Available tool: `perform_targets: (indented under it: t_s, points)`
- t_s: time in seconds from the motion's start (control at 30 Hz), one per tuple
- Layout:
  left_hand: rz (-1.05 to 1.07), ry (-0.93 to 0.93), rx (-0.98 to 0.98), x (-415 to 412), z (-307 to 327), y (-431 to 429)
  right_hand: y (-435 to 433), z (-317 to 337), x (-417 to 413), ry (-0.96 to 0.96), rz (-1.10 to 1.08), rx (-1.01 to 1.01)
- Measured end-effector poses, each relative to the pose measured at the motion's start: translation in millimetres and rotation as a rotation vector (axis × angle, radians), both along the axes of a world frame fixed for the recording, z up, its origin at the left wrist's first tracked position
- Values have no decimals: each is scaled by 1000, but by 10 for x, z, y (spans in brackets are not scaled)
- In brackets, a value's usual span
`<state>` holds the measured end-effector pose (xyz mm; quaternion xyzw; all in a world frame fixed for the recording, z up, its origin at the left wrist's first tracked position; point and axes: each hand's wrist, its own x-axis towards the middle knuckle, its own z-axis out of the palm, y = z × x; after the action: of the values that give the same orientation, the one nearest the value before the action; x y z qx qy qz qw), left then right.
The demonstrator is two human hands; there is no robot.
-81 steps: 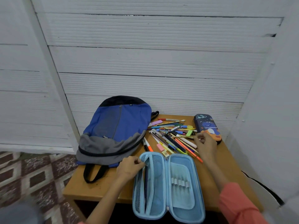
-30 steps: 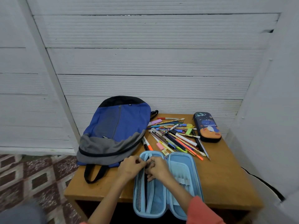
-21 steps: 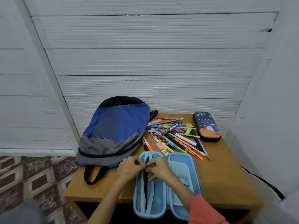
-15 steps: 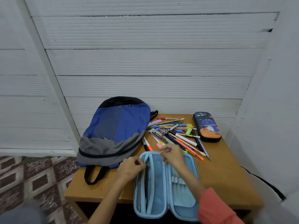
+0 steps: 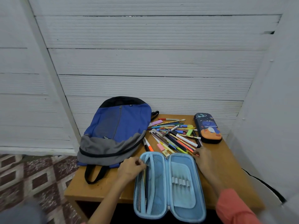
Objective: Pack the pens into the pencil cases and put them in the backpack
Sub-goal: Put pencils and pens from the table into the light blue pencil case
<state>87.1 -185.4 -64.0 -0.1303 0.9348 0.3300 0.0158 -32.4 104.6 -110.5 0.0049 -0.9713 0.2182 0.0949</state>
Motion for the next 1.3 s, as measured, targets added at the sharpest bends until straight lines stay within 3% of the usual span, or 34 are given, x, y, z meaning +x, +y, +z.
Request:
perform_targets:
  t_s: [0.1,0.23,0.43,0.63,0.7,0.9,1.07,1.3]
  points:
    - [0,-2,3,-6,-7,-8,-17,15,5,9,-4,18]
    - [-1,0,9,-14,-11,-14,-11,97,20,18,-36,-124]
    - [0,-4,12,-30,-21,-23,-63,410,86,133,-53,-679]
    - [1,0,28,-24,-20,-31,-276,837,84,378,-43,-1100]
    - [2,-1,27,-27,-23,-31,-383,955,140,383,-15,-1241]
    - [0,-3,30,-22,-17,-30,-771,948,354,50,76,-1373]
    - [-4,-12,40,-25,-16,-26,-1108,619,529,-287,121,-1243]
    - [5,-21,-18,-19,12,-3,-1417,364,724,-573,243,-1039]
